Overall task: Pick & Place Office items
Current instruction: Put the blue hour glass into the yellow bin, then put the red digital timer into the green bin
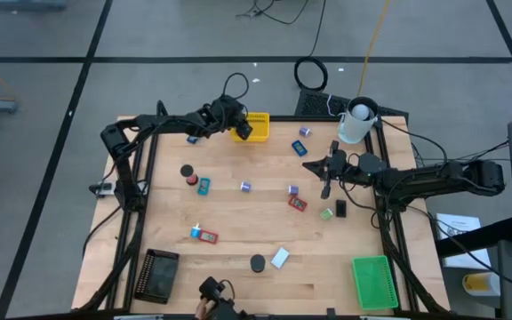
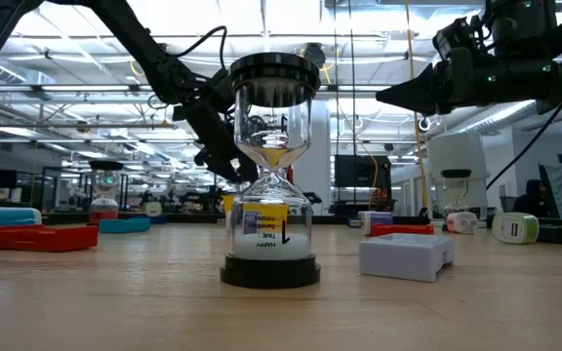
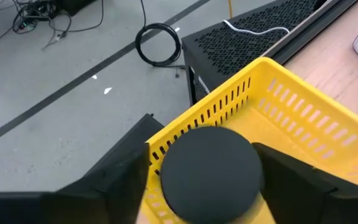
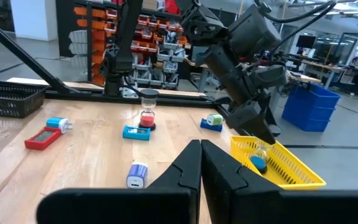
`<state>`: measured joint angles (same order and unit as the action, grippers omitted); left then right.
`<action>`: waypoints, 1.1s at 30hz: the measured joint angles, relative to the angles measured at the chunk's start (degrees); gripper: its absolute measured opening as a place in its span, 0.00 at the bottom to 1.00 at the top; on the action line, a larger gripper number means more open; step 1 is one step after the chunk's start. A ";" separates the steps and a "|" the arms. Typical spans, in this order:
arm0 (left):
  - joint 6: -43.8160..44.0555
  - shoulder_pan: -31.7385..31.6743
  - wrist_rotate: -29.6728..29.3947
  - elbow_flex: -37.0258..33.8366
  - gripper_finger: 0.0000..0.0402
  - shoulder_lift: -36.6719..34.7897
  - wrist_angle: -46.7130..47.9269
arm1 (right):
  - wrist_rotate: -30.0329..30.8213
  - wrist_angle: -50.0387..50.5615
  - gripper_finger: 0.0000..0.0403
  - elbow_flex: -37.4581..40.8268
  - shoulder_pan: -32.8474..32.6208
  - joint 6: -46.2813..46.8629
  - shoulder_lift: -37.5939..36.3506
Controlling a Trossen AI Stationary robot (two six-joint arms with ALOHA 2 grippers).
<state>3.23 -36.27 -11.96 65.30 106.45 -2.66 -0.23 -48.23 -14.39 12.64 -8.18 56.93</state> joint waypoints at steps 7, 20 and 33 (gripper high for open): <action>-0.02 0.00 -0.23 0.00 0.80 0.04 0.77 | 0.00 -0.02 0.01 0.00 0.00 0.02 0.00; -3.12 0.29 -1.23 0.66 0.71 -3.09 0.50 | 0.06 -0.35 0.01 0.00 0.00 -0.05 -0.02; -5.85 0.31 -2.06 0.59 0.75 -4.83 1.93 | 0.11 -0.35 0.01 0.00 0.00 -0.07 -0.02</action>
<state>-2.62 -35.97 -14.02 65.89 101.62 -0.73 -0.12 -48.58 -14.39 12.64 -8.25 56.90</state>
